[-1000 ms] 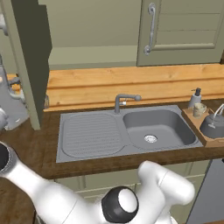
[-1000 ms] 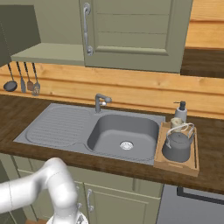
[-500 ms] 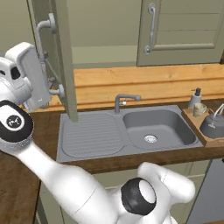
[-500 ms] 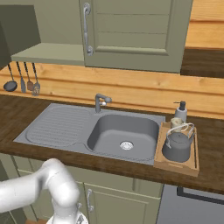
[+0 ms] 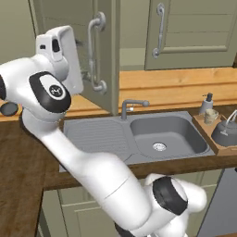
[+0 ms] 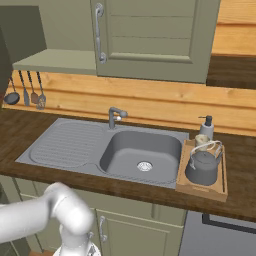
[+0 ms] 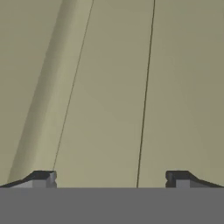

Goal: Pick the kettle from the counter and place it on the tray. Then pick the mug from the cabinet and place it on the tray. Then close the cabinet doors.

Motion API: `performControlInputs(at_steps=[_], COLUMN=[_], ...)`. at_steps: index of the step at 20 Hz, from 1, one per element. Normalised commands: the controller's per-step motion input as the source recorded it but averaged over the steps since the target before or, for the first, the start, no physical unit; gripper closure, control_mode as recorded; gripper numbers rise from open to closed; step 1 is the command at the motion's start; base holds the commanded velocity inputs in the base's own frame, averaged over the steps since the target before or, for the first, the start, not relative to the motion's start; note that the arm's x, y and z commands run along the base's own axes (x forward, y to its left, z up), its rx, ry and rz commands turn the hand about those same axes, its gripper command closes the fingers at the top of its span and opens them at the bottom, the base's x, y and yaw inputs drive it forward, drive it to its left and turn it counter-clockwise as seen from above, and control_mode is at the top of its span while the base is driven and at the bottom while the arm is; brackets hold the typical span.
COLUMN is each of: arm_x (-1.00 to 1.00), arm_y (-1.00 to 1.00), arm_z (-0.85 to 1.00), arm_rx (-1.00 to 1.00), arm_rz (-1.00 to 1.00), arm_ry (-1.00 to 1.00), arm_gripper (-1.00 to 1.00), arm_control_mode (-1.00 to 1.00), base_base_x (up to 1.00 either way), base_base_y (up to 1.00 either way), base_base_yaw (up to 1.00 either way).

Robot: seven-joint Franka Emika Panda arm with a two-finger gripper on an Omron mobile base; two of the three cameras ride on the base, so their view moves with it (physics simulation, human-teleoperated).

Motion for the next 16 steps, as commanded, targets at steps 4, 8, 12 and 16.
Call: performControlInputs(at_steps=[4, 8, 12, 16], arm_x=[0.64, 0.75, 0.80, 0.78], arm_y=[-0.76, -0.76, -0.69, -0.65], arm_z=[0.00, 0.00, 0.00, 0.00], arm_rx=[0.00, 0.02, 0.03, 0.03], arm_rz=[0.15, 0.19, 0.20, 0.19], arm_ry=[0.17, 0.11, 0.10, 0.07], arm_gripper=[-1.00, -1.00, -1.00, -1.00], arm_control_mode=[-1.00, -1.00, -1.00, -1.00], base_base_x=[0.00, 0.00, 0.00, 0.00], base_base_y=[0.00, 0.00, 0.00, 0.00], base_base_yaw=[0.00, 0.00, 0.00, 0.00])
